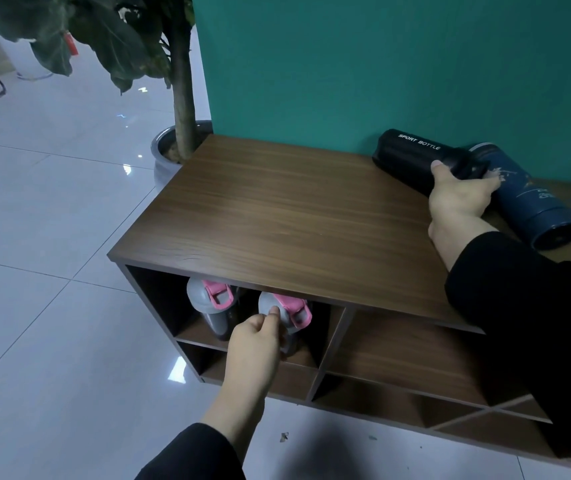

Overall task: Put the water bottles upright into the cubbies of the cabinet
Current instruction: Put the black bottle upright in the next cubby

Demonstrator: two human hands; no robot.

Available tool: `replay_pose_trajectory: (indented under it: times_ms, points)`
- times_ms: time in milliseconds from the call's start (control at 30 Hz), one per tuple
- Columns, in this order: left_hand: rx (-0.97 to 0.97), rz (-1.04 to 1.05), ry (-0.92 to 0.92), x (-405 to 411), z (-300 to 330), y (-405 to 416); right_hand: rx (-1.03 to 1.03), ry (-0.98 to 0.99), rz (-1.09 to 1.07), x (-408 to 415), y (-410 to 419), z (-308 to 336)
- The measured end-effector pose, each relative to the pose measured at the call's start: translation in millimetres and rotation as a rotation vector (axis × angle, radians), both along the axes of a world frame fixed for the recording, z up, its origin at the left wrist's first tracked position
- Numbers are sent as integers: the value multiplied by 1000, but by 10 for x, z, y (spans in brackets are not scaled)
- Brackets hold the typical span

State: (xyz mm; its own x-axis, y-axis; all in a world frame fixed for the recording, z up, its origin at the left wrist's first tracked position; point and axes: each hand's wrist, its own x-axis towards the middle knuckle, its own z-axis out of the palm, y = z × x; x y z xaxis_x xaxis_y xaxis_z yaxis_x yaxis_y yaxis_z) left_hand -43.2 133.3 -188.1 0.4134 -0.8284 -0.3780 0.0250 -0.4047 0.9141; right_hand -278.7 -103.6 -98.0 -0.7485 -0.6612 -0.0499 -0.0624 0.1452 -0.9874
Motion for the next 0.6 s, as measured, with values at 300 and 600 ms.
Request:
replay_pose_trajectory:
  times_ms: [300,600]
  points:
    - [-219,-16,-372,41,69,145,-342,173,172,119,833,265]
    - [-1047,-363,-866,-438,330,877,-234,808,726,-111,3327,183]
